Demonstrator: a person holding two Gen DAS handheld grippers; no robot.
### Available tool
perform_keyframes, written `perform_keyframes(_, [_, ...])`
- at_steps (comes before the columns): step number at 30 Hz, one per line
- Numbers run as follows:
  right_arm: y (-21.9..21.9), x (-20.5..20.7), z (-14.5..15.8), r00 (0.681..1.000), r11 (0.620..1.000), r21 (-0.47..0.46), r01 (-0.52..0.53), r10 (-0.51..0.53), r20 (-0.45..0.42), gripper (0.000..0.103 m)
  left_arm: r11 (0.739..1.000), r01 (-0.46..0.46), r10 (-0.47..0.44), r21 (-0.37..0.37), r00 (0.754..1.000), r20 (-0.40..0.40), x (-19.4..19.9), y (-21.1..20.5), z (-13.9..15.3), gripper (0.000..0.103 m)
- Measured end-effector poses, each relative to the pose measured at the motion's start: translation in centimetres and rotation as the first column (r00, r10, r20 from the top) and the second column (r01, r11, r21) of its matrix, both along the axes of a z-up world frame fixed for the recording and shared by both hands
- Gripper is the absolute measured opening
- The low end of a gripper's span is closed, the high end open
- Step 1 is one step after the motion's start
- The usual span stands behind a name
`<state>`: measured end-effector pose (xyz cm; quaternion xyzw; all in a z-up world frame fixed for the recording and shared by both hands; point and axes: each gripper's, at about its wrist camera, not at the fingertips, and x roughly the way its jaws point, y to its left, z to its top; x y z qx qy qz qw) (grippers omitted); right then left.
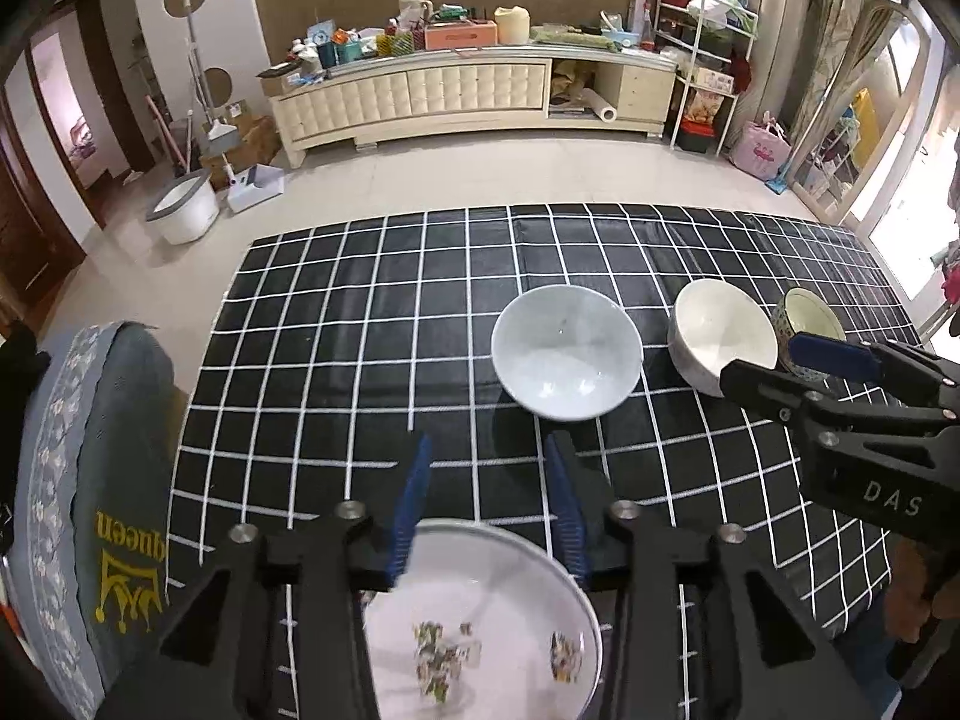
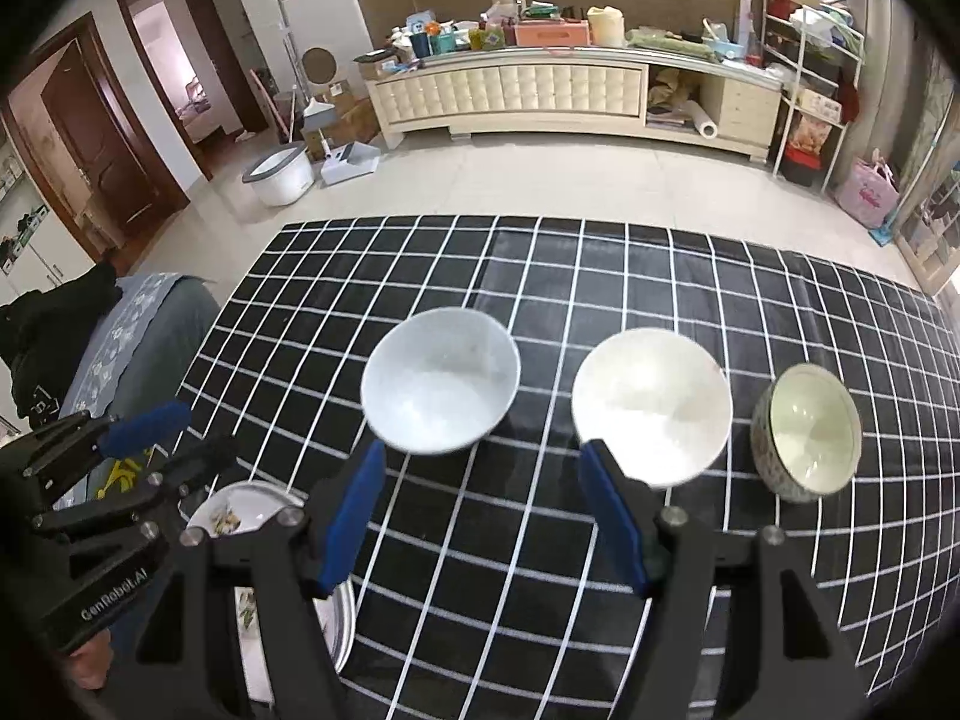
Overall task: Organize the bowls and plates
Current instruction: 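Move both tools to the white bowl with the red logo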
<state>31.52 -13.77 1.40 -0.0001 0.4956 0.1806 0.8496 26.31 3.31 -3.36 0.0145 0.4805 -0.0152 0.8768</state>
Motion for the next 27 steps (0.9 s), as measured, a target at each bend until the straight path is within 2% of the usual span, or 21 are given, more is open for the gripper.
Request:
perform_keyframes(3, [0.3,1.3,-0.5,1.0,1.0,-0.005,-0.003,0.003,0.0,0.071,1.0,0.005,-0.005,-0.016,1.0,-0.01,1.8,0.1,-0.5,0.049])
perform_keyframes(5, [0.6,1.9,-0.9,1.0,1.0,-0.014,-0.011,0.011,0.001,0.071,1.0,0.002,-0.003,-0.016,1.0,-0.019,2.9,0.1,-1.0,0.05])
perform_keyframes(16, [2.0,5.4,-4.4,0.999,0.997,-0.063,-0.039,0.037,-0.032,0.071,1.0,0.019,-0.017,0.025,0.995,-0.097,7.9,-0.2,-4.9,0.05])
perform_keyframes(22, [2.6,6.4,-6.3,0.998,0.992,-0.113,-0.063,0.059,-0.036,0.071,1.0,0.014,-0.011,0.019,0.992,-0.129,9.7,0.2,-7.0,0.05])
perform_keyframes(27, [2.8,7.0,-7.3,0.995,0.991,-0.107,-0.086,0.08,-0.06,0.062,1.0,0.005,-0.005,-0.001,0.986,-0.167,11.1,0.6,-8.8,0.044])
